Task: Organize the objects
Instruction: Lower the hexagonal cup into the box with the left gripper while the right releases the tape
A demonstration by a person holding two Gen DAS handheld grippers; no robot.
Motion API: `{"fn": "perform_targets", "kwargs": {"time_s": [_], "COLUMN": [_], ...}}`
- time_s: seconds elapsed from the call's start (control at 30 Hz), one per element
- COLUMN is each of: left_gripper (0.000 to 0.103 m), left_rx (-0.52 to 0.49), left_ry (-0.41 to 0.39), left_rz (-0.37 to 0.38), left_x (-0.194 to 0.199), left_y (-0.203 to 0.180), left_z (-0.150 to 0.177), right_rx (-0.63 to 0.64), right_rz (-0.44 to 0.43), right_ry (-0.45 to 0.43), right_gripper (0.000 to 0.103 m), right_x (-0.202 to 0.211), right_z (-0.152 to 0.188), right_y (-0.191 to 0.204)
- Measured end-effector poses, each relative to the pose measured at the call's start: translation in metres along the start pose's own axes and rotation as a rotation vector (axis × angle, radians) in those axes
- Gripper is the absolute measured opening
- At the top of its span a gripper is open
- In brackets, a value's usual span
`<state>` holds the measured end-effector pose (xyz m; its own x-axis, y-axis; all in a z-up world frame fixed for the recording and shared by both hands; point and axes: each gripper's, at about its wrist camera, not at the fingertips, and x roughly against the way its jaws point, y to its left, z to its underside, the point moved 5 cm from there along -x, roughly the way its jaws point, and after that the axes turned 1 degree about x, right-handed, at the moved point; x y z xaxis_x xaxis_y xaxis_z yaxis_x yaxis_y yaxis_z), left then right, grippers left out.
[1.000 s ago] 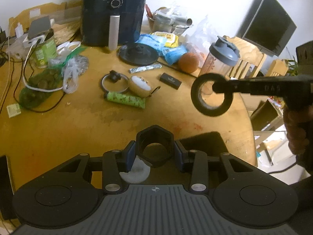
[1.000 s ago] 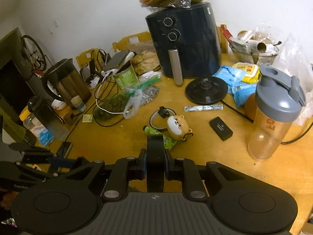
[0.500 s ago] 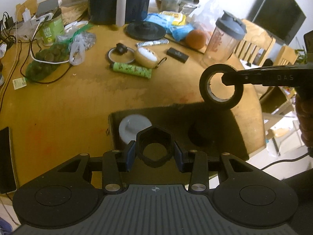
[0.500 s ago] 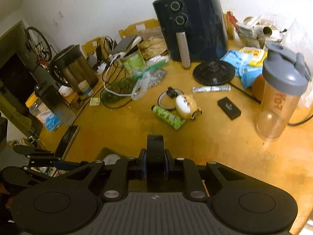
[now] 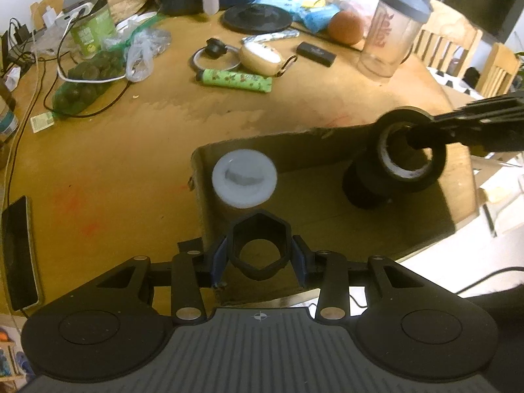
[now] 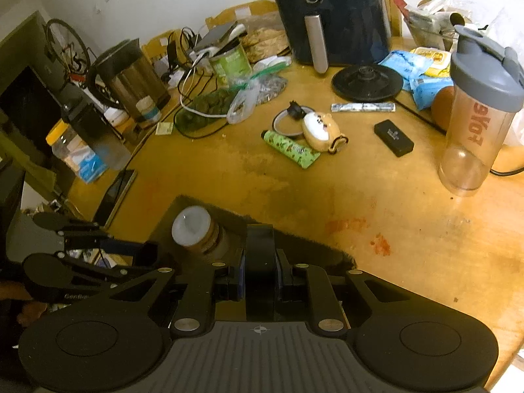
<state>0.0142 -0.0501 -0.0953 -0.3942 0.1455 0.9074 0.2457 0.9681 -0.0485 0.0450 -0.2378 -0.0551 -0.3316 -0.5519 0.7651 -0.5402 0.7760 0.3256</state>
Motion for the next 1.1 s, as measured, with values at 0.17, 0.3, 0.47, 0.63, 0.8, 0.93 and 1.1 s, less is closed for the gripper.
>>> {"fn": "perform_targets", "kwargs": {"time_s": [0.17,0.3,0.47,0.63,0.8,0.93,1.1], "left_gripper": [0.041,0.045,0.046,0.046,0.046,0.046,0.046], "left_rx": [0.014,0.032,0.059,0.090,0.110,0.121,0.135], "left_ry": [0.006,0.003,-0.019,-0.053,-0.083,-0.100,-0.119], "left_rz": [-0.025,-0.015,-0.013,-0.004,-0.009,-0.014,-0.022], "left_x": [-0.003,0.000,0.007,0.016,0.025,0.032,0.038], "left_y": [0.003,0.003,0.003,0.004,0.006,0.007,0.010], "left_z": [0.002,0.004,0.004,0.001,-0.004,-0.005,-0.008], "right_rx": [0.024,0.043,0.061,0.062,0.076,-0.016,0.013], "right_rz": [-0.005,-0.016,-0.026,-0.045,-0.077,-0.182,-0.113], "right_ry": [0.039,0.074,0.108,0.131,0.148,0.150,0.142], "right_gripper": [0.020,0.020,0.020,0.020,0.020,0.020,0.050], "right_x": [-0.009,-0.017,-0.026,-0.033,-0.043,-0.050,-0.053], "right_z": [0.006,0.012,0.018,0.019,0.018,0.012,0.004], "right_y": [0.005,0.010,0.016,0.019,0.029,0.031,0.027]}}
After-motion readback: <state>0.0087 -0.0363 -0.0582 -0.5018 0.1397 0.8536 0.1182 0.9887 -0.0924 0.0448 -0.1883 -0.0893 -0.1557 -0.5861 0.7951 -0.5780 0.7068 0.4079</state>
